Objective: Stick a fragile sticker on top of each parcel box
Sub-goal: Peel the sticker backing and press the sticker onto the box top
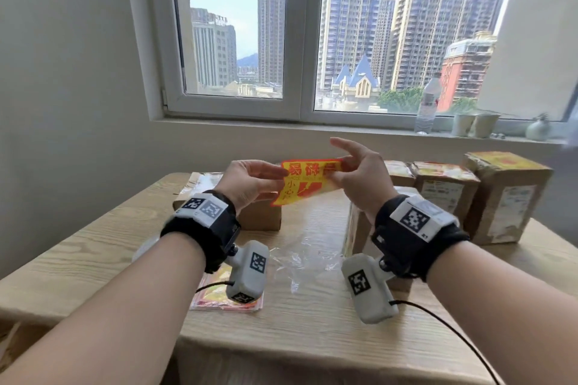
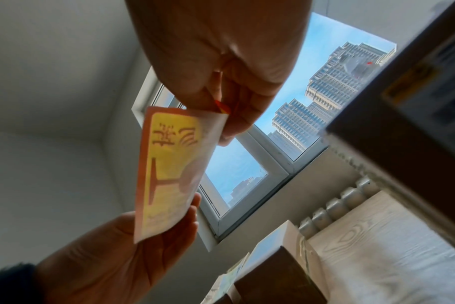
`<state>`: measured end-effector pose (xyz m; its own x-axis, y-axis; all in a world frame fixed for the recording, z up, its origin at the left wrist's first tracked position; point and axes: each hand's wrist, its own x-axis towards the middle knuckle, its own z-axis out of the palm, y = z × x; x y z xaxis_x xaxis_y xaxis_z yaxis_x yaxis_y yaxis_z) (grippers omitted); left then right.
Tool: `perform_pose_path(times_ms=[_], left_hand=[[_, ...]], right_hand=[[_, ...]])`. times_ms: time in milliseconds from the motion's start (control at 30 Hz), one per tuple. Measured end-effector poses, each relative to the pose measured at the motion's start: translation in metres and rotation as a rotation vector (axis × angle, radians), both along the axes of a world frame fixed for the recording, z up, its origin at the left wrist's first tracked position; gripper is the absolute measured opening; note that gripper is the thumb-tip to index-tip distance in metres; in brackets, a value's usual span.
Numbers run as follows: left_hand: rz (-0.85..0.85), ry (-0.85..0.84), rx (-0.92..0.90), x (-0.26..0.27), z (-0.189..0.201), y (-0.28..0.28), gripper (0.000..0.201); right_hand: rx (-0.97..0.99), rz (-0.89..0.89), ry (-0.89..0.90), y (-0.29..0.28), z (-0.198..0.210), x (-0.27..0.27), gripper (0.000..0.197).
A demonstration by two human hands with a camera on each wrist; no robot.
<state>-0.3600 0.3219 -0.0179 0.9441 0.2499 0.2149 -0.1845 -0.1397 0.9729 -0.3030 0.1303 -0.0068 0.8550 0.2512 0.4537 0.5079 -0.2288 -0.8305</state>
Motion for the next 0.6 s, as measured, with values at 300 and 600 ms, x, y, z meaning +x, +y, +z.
perform_pose_path(times_ms=[300, 600], left_hand=[[-0.032, -0.042, -0.212, 0.024, 0.020, -0.074, 0.030], [-0.153, 0.082, -0.100, 0.049, 0.014, -0.116, 0.046]], right_hand=[[0.110, -0.158, 0.135, -0.077, 0.011, 0.006, 0.032], [0.074, -0.280, 0.270, -0.119, 0.000, 0.036, 0.027]])
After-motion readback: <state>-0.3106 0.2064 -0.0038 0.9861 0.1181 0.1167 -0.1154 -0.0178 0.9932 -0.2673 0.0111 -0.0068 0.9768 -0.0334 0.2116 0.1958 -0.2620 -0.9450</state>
